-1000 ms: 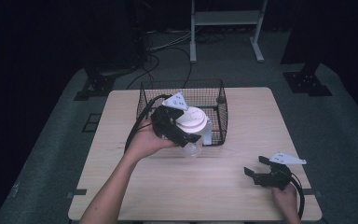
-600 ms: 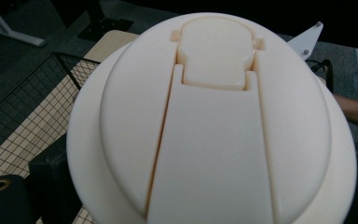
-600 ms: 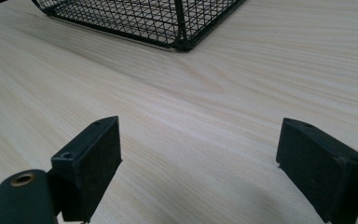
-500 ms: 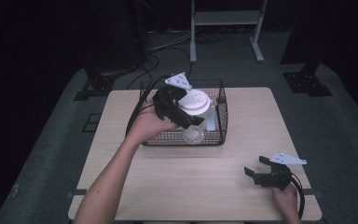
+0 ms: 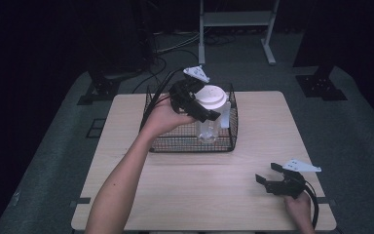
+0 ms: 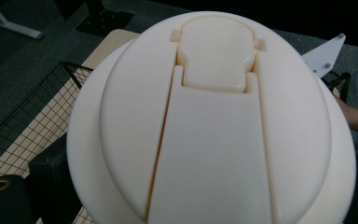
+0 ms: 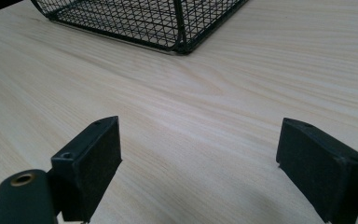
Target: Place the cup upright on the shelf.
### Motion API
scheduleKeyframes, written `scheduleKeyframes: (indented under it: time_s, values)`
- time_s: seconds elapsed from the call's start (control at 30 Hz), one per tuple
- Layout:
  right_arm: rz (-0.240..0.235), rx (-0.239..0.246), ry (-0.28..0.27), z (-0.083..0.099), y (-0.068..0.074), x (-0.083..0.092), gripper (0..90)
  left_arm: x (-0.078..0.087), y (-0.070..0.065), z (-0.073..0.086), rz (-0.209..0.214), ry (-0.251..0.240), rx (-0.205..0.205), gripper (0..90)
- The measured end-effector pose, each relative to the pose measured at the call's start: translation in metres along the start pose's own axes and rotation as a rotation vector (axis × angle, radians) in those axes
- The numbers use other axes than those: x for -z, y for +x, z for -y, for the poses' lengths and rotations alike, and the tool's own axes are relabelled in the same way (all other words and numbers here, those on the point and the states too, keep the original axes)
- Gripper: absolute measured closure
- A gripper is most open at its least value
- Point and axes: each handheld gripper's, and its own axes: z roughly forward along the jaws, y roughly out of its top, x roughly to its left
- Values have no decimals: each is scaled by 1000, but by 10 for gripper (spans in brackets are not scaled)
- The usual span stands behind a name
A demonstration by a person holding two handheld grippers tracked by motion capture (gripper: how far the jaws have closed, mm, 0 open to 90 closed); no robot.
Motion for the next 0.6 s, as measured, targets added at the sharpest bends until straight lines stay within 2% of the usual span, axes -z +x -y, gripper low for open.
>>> scheduleKeyframes:
  time_s: [0.2, 0.3, 0.6]
  values:
    - [5, -4, 0, 0, 0, 0, 129, -6, 9, -4, -14, -10, 10, 53]
    - [3, -6, 0, 0, 1, 0, 129, -9, 15, -6, -34, 3, 15, 53]
    - [5, -7, -2, 0, 0, 1, 129, -24, 31, -8, -50, 23, 29, 53]
